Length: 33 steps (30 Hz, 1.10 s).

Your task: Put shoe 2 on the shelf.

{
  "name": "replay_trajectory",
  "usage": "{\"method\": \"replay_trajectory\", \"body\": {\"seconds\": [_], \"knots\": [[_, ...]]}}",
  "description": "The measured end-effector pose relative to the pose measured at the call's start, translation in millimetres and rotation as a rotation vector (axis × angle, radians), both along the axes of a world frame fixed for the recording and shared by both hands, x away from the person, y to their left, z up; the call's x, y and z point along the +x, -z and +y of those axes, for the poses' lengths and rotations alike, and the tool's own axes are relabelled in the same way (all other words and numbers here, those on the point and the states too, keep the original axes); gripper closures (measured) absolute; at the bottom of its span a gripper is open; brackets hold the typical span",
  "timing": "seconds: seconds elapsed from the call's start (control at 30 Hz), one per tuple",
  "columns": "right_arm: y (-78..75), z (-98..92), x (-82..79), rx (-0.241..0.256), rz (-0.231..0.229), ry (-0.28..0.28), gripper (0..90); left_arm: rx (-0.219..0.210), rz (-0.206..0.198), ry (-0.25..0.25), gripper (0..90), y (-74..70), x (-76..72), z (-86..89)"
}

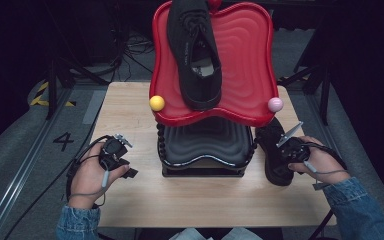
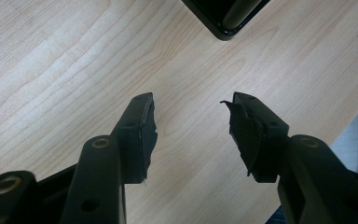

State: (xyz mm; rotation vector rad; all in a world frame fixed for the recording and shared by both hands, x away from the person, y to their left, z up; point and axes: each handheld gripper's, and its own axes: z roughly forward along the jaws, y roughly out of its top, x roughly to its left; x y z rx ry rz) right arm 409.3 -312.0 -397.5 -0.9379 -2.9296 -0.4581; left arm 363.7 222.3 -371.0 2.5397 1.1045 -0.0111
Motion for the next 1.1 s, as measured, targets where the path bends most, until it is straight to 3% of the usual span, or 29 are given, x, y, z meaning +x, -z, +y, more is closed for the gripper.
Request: {"method": "replay_trajectory", "body": {"seconds": [0.3,0.47,0.77,1.07,1.1], "knots": [[8.2,3.5,2.1,0.029,0.034,-0.002,80.0,-0.007,-0.004,0.000,50.8,0.0,0.2,0.9],[8.0,3.0,1.6,0.033,0.029,0.012,85.5,-0.009,-0.010,-0.003,50.8,-0.6,0.5,2.3],[6.5,2.2,1.3,0.044,0.022,0.040,87.6,-0.007,-0.013,-0.005,50.9,-1.2,-0.5,4.7],[-11.3,0.6,1.5,0.071,0.012,0.062,87.6,-0.009,-0.015,-0.012,51.0,-1.3,-1.5,6.7],[-15.8,-0.2,1.3,0.072,0.007,0.062,87.6,0.002,-0.029,-0.006,51.0,-1.4,-1.0,6.9]]}}
